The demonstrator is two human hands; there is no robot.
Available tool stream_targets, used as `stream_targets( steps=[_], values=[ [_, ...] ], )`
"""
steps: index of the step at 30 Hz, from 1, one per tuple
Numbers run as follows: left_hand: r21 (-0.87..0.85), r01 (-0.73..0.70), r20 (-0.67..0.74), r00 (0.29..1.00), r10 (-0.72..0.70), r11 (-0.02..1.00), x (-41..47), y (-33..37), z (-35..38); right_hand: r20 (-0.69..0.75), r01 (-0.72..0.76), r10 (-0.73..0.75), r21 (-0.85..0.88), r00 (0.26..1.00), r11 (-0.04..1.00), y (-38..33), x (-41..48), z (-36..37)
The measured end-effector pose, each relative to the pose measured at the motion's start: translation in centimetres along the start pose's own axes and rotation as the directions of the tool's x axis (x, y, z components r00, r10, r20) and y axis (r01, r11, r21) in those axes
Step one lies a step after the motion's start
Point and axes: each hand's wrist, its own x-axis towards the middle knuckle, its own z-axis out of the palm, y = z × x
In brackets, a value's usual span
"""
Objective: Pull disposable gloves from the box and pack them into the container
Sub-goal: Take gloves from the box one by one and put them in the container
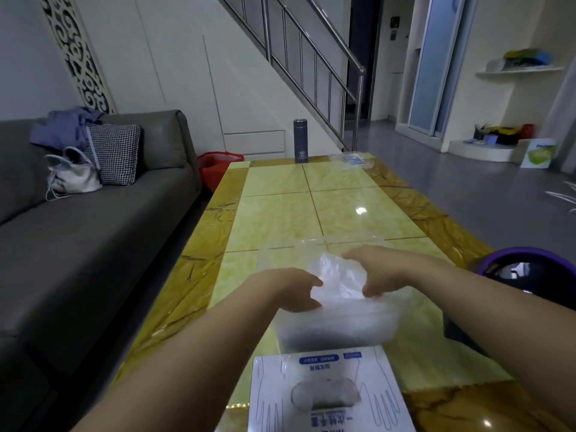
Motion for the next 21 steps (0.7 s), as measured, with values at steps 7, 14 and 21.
stream_targets(
  steps=[7, 14, 21],
  values=[
    [-0.019, 0.043, 0.13, 0.991, -0.04, 0.999, 2.9, 0.3, 0.7, -0.291, 0.009, -0.221, -0.588, 0.931, 0.809, -1.5, 0.5, 1.0],
    [-0.043, 0.163, 0.198, 0.968, -0.151, 0.986, 4.4, -0.3, 2.6, 0.247, 0.008, 0.056, -0.253, 0.967, 0.968, 0.6, 4.6, 3.5],
    [0.03, 0.231, 0.304, 0.925, -0.229, 0.973, 5.0, -0.5, 2.7, 0.328, -0.014, 0.119, -0.306, 0.937, 0.952, 1.1, 6.4, 4.5]
  ],
)
